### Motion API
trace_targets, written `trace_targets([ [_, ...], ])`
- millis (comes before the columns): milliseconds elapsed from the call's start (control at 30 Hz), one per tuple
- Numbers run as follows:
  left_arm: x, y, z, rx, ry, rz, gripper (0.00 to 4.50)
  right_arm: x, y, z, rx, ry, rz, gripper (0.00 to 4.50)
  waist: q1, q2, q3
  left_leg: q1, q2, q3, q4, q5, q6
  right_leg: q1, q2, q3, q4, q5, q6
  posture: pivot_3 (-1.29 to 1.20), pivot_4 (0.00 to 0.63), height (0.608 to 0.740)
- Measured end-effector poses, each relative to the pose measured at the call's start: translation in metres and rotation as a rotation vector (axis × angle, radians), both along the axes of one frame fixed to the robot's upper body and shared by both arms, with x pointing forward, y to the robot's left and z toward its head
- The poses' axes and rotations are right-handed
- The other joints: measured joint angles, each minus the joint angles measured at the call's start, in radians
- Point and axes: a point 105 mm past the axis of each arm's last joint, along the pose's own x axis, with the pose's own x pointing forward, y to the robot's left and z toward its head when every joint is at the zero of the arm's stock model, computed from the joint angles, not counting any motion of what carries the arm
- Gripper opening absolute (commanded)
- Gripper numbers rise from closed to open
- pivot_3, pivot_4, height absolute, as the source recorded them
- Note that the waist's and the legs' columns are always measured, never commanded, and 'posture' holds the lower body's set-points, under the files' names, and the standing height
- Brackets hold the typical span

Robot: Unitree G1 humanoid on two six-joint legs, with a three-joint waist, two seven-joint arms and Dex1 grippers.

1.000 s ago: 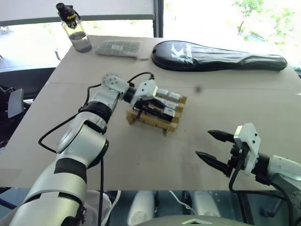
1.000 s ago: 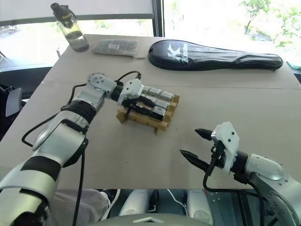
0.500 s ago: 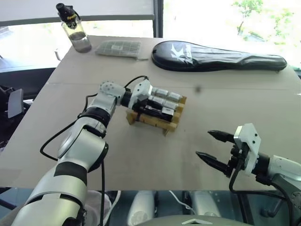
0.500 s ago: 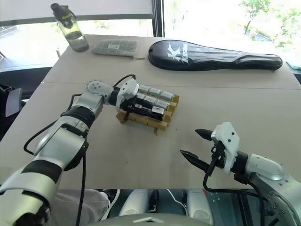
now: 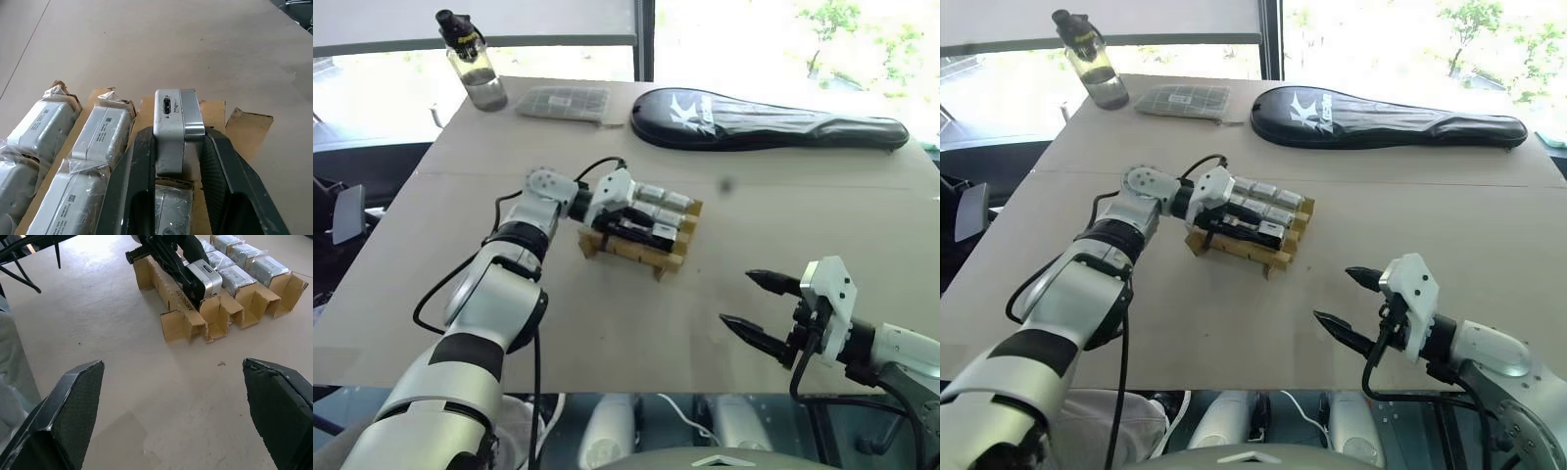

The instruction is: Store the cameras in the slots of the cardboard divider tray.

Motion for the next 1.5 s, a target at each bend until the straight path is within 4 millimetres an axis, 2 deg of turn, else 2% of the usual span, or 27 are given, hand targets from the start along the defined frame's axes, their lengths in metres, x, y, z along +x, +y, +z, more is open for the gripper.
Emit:
trace_targets([
  [33, 0.0, 0.0, -0.001, 0.003, 0.004, 0.003, 0.67, 0.0, 0.0, 0.0, 0.0, 0.001, -0.002, 4.5, 0.0, 0.0, 0.0, 0.0, 0.0, 0.0, 0.001, 0.0, 0.001, 0.0, 0.0, 0.0, 0.0, 0.0, 0.0, 0.0, 0.15, 0.74],
  [100, 0.001, 0.0, 0.0, 0.008, 0.007, 0.005, 1.73, 0.0, 0.0, 0.0, 0.001, 0.0, -0.004, 4.5, 0.0, 0.0, 0.0, 0.0, 0.0, 0.0, 0.001, -0.001, 0.001, 0.0, 0.0, 0.0, 0.0, 0.0, 0.0, 0.0, 0.15, 0.74],
  [200, 0.001, 0.003, -0.002, 0.034, 0.017, 0.016, 2.99, 0.0, 0.0, 0.0, 0.001, 0.0, -0.009, 4.5, 0.0, 0.0, 0.0, -0.001, 0.0, 0.0, 0.002, -0.001, 0.002, 0.0, 0.0, 0.0, 0.0, 0.0, 0.0, 0.0, 0.15, 0.74],
  [267, 0.001, 0.004, -0.003, 0.047, 0.008, 0.012, 4.07, 0.0, 0.0, 0.0, 0.001, 0.0, -0.009, 4.5, 0.0, 0.0, 0.0, -0.002, 0.0, -0.001, 0.002, -0.002, 0.003, 0.0, 0.0, -0.001, -0.001, 0.0, 0.001, 0.0, 0.15, 0.74],
  [300, 0.001, 0.003, -0.003, 0.047, 0.0, 0.008, 4.4, 0.0, 0.0, 0.0, 0.001, 0.0, -0.009, 4.5, 0.0, 0.0, 0.0, -0.003, 0.0, -0.001, 0.002, -0.002, 0.003, 0.0, 0.0, -0.001, -0.001, 0.0, 0.001, 0.0, 0.15, 0.74],
  [600, 0.003, 0.009, 0.005, 0.041, -0.066, 0.007, 4.4, 0.0, 0.0, 0.001, -0.006, -0.001, 0.002, 4.5, 0.0, 0.0, 0.0, -0.003, 0.001, -0.001, 0.002, -0.002, 0.003, 0.0, 0.0, -0.001, -0.001, 0.0, 0.001, 0.0, 0.15, 0.74],
  [733, 0.003, 0.015, 0.024, -0.017, -0.121, 0.009, 4.4, -0.001, 0.0, 0.001, -0.008, 0.0, 0.011, 4.5, -0.001, 0.0, 0.0, -0.004, 0.002, -0.001, 0.002, -0.002, 0.003, 0.0, -0.001, -0.001, -0.001, 0.001, 0.001, 0.0, 0.15, 0.74],
  [867, -0.011, 0.036, 0.04, -0.133, -0.075, 0.04, 4.4, -0.001, -0.001, -0.001, -0.012, 0.006, 0.011, 4.5, -0.013, 0.0, 0.0, -0.003, 0.004, -0.001, 0.002, -0.002, 0.003, -0.001, -0.001, 0.002, -0.001, 0.0, 0.001, 0.0, 0.15, 0.74],
  [967, -0.03, 0.064, 0.046, -0.247, 0.038, 0.112, 4.4, -0.001, -0.003, -0.002, -0.015, 0.014, 0.018, 4.5, -0.017, 0.001, 0.0, -0.003, 0.004, -0.002, 0.002, -0.002, 0.003, -0.001, -0.001, 0.001, -0.001, 0.0, 0.001, 0.0, 0.15, 0.74],
  [1067, -0.055, 0.1, 0.035, -0.328, 0.132, 0.284, 4.4, 0.001, -0.014, -0.007, -0.02, 0.03, 0.002, 4.5, -0.032, 0.002, 0.0, -0.002, 0.005, -0.001, 0.001, -0.001, 0.001, -0.001, -0.001, 0.003, -0.001, 0.0, 0.001, 0.0, 0.15, 0.74],
  [1133, -0.076, 0.112, 0.015, -0.357, 0.23, 0.405, 4.4, 0.002, -0.029, -0.012, -0.033, 0.047, -0.036, 4.5, -0.028, 0.002, 0.0, 0.0, 0.006, 0.001, 0.001, -0.001, 0.0, 0.0, -0.005, 0.004, -0.001, 0.0, 0.001, 0.0, 0.15, 0.74],
  [1233, -0.107, 0.114, -0.007, -0.366, 0.316, 0.54, 4.4, 0.003, -0.045, -0.014, -0.04, 0.027, -0.054, 4.5, -0.007, 0.002, 0.0, -0.001, 0.005, 0.0, 0.001, -0.001, 0.0, 0.001, -0.011, 0.001, -0.002, 0.0, 0.001, 0.0, 0.15, 0.74],
  [1267, -0.119, 0.113, -0.016, -0.362, 0.341, 0.613, 4.4, 0.003, -0.057, -0.018, -0.049, 0.028, -0.079, 4.5, 0.007, 0.002, 0.0, 0.001, 0.003, -0.002, 0.001, -0.001, 0.0, 0.004, -0.012, -0.001, -0.002, -0.001, 0.0, 0.0, 0.15, 0.74],
  [1300, -0.121, 0.114, -0.018, -0.36, 0.337, 0.643, 4.4, 0.004, -0.059, -0.018, -0.05, 0.022, -0.081, 4.5, 0.008, 0.002, 0.001, 0.001, 0.003, -0.003, 0.001, -0.001, 0.001, 0.004, -0.013, -0.001, -0.003, -0.002, -0.001, 0.0, 0.15, 0.74],
  [1400, -0.136, 0.115, -0.044, -0.244, 0.306, 0.803, 4.4, 0.002, -0.078, -0.026, -0.051, 0.009, -0.101, 4.5, 0.017, 0.006, 0.002, 0.013, 0.001, -0.002, 0.0, -0.004, 0.004, 0.016, -0.015, -0.001, -0.004, -0.005, 0.001, 0.0, 0.15, 0.74],
  [1500, -0.135, 0.113, -0.059, -0.259, 0.273, 0.922, 4.4, 0.007, -0.103, -0.037, -0.073, -0.014, -0.15, 4.5, 0.022, 0.006, 0.001, 0.014, 0.001, -0.002, 0.0, -0.004, 0.004, 0.016, -0.015, -0.001, -0.004, -0.005, 0.001, 0.0, 0.15, 0.74],
])
